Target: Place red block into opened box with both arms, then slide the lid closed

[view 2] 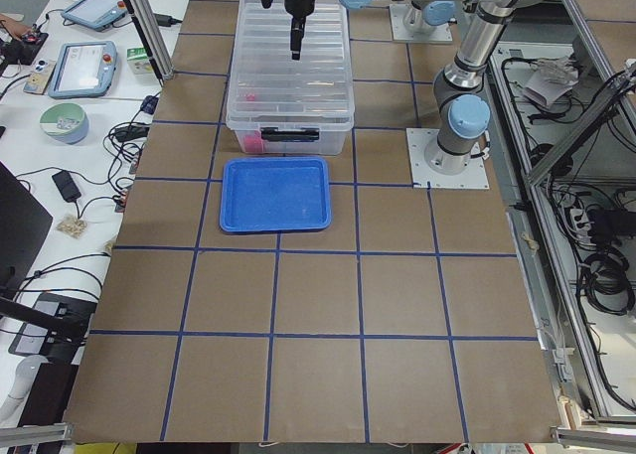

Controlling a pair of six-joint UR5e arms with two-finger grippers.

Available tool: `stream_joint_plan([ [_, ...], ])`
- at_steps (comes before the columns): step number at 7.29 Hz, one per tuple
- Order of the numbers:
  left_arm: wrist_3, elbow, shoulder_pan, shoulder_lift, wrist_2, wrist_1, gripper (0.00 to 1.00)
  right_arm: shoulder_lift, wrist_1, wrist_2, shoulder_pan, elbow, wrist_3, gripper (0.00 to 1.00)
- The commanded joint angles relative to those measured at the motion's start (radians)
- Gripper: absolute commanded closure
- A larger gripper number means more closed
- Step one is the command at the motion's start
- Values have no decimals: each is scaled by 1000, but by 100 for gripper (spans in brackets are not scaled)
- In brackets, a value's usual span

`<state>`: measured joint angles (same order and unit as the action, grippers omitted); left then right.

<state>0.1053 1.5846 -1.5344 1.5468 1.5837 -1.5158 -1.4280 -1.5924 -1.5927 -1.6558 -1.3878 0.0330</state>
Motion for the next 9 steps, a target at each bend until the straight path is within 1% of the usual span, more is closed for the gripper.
stream_joint_plan([
  [1,1,-1,0,-4,1,0,0,-5,60,4,-24,16,-36,0],
  [7,-1,0,0,-2,1,-3,0,-6,58,4,-24,20,-36,0],
  [9,-1,-12,0,-4,2,-52,0,-6,58,4,-24,20,-36,0],
])
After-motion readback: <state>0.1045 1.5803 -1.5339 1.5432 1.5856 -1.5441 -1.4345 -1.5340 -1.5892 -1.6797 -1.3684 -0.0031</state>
